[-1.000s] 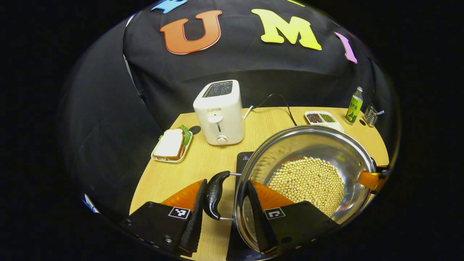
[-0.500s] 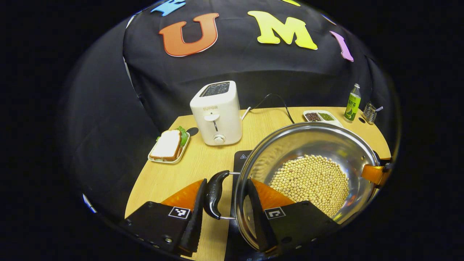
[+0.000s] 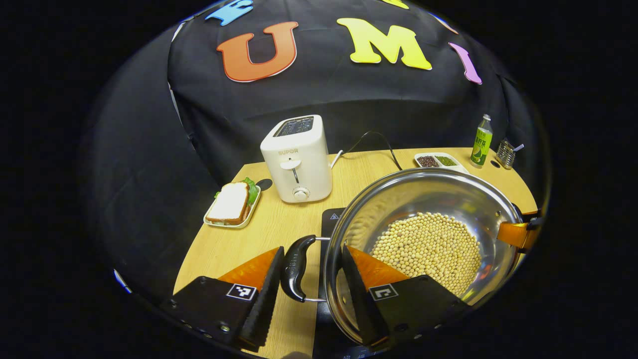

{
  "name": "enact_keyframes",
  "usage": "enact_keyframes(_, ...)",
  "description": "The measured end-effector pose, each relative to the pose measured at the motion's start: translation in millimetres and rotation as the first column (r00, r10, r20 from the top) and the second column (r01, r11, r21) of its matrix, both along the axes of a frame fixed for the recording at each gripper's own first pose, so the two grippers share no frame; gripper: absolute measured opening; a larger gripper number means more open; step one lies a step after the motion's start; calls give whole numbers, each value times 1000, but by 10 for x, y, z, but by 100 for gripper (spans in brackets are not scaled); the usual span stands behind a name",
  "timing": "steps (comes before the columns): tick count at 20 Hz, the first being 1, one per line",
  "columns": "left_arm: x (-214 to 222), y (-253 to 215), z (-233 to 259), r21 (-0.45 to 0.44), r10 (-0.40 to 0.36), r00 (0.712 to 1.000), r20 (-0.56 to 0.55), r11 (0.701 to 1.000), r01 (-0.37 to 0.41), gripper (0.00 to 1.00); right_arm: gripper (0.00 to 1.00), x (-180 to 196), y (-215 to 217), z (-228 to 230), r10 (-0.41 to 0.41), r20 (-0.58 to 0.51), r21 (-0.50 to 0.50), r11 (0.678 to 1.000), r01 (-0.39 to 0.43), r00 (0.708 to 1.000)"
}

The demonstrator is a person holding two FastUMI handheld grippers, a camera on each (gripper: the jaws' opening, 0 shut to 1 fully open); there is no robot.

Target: First push the handle of the pot to place it horizontally, then grasp the pot with both hands and set it on the induction cooktop.

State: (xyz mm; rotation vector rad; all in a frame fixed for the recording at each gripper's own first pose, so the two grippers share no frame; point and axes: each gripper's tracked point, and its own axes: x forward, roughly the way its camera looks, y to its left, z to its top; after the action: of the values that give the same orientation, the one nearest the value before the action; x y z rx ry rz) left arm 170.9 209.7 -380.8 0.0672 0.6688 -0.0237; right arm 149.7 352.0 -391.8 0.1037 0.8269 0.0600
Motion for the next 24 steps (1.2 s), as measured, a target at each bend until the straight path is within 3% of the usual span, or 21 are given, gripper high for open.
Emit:
enact_keyframes(1,33,14,52,-2,8,1000,30,1000,-7,79,72,6,-22,66,4,25,-2,1000,-4,1000)
enact_keyframes(2,29,68,172,10,18,997,71,1000,-19,90,86,35,-33,145,15,59,-15,1000,-15,998)
enact_keyframes(3,35,86,240,13,22,996,92,1000,-23,96,86,45,-40,198,31,83,-39,999,-28,996)
enact_keyframes(5,1,51,321,4,22,995,102,1000,-23,96,81,48,-29,286,59,114,-48,997,-54,992)
enact_keyframes(14,-169,-147,735,-7,19,986,163,1000,-18,97,81,-112,-171,590,100,175,-58,994,-91,979)
enact_keyframes(24,-787,-651,1831,-20,25,941,337,1000,-19,97,81,-600,-798,1477,158,327,-101,986,-132,932)
